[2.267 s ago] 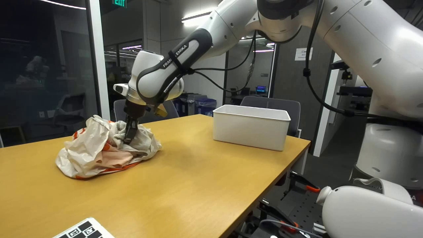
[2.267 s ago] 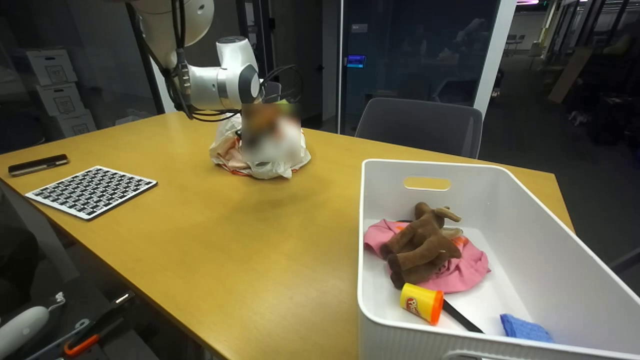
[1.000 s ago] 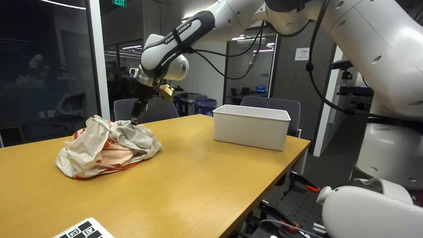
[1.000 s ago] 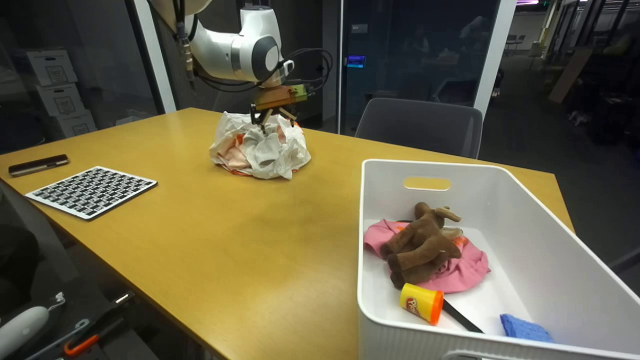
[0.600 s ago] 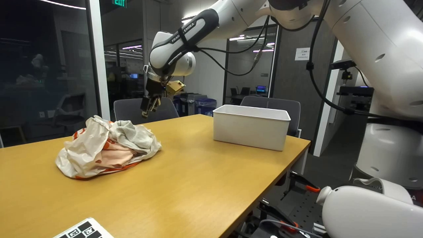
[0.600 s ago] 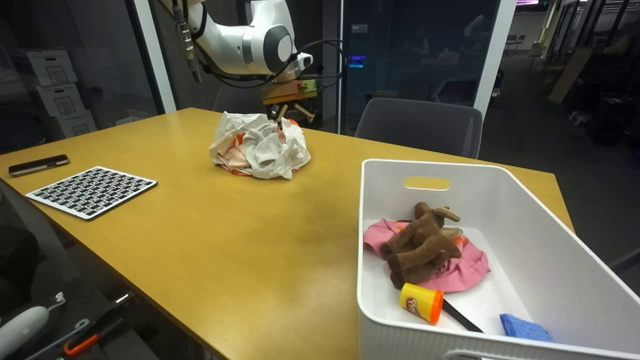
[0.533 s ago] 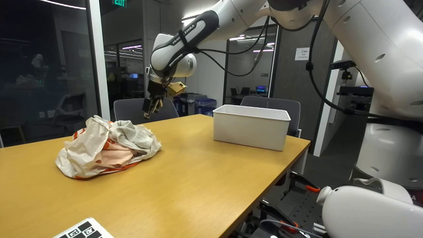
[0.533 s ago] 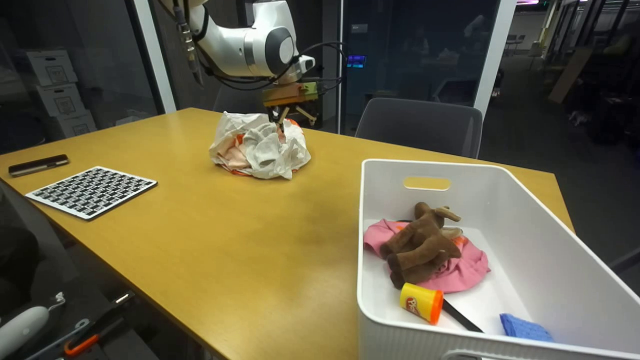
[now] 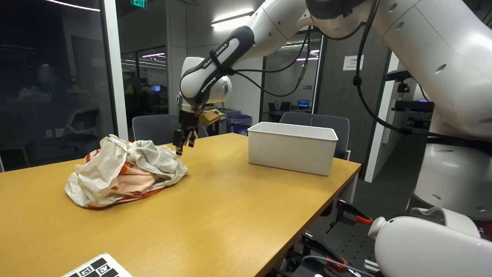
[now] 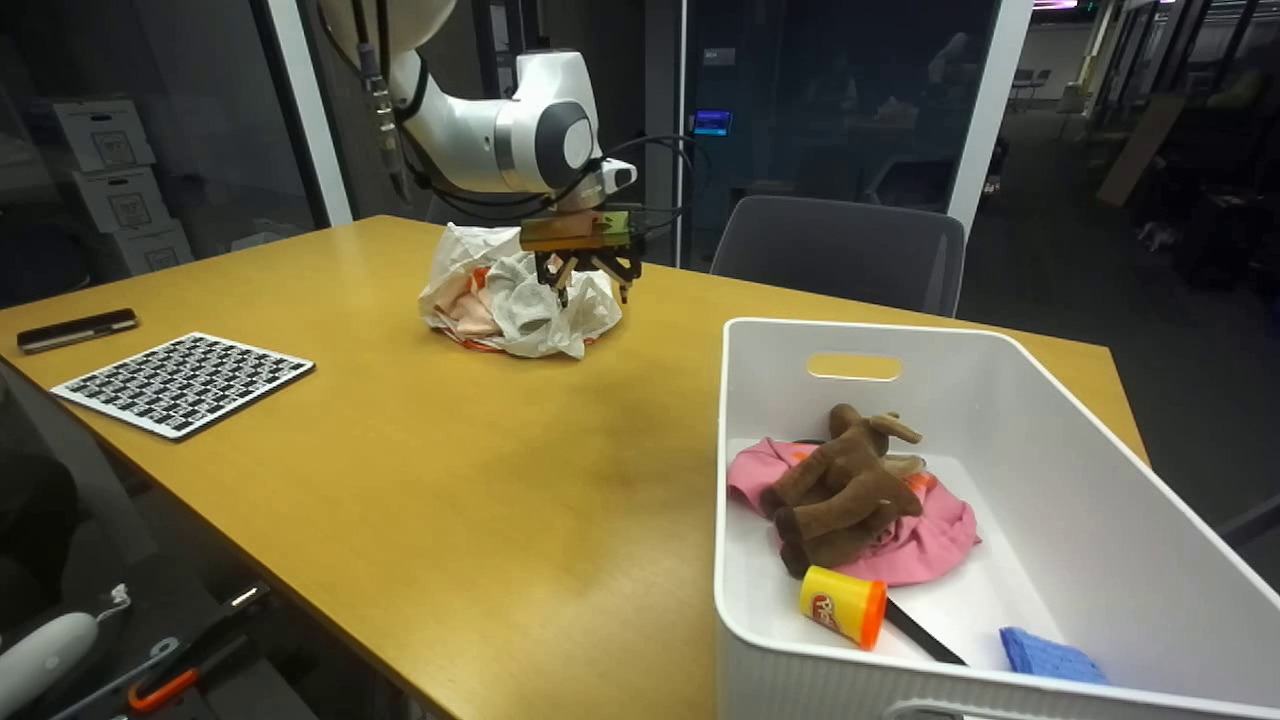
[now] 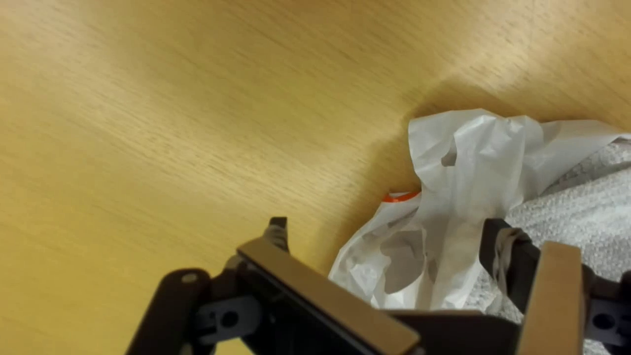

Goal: Pick up the light pink shirt and white towel from the basket and put it on the table then pick up the pink shirt and white towel from the table and put them in the plastic bag one by one

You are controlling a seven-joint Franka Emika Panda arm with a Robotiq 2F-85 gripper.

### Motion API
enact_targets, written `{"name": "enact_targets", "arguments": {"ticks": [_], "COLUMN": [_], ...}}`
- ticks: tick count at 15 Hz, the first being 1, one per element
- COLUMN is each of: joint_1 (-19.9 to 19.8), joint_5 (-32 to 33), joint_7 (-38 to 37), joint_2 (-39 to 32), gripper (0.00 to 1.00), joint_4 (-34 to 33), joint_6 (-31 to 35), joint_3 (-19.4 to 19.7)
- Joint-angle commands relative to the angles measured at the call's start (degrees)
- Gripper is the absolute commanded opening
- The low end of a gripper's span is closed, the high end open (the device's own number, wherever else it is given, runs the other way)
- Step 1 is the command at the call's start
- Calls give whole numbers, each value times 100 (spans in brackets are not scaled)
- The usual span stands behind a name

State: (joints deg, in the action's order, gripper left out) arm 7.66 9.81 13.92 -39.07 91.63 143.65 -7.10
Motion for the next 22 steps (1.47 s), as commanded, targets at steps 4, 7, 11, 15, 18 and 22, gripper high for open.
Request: {"name": "enact_targets", "arguments": {"ticks": [4, 7, 11, 15, 18, 22], "joint_1": [107, 90, 12, -82, -180, -298], "joint_5": [-92, -152, -213, -232, -306, -422], "joint_7": [-303, -259, -2, 313, 559, 777], "joint_2": [-78, -109, -293, -441, -474, -501], "gripper": [100, 100, 100, 74, 49, 21], "joint_4": [-88, -101, -199, -227, -227, -250], "joint_6": [-248, -260, -220, -96, -107, -132], "joint_3": [21, -67, -221, -340, -438, -540]}}
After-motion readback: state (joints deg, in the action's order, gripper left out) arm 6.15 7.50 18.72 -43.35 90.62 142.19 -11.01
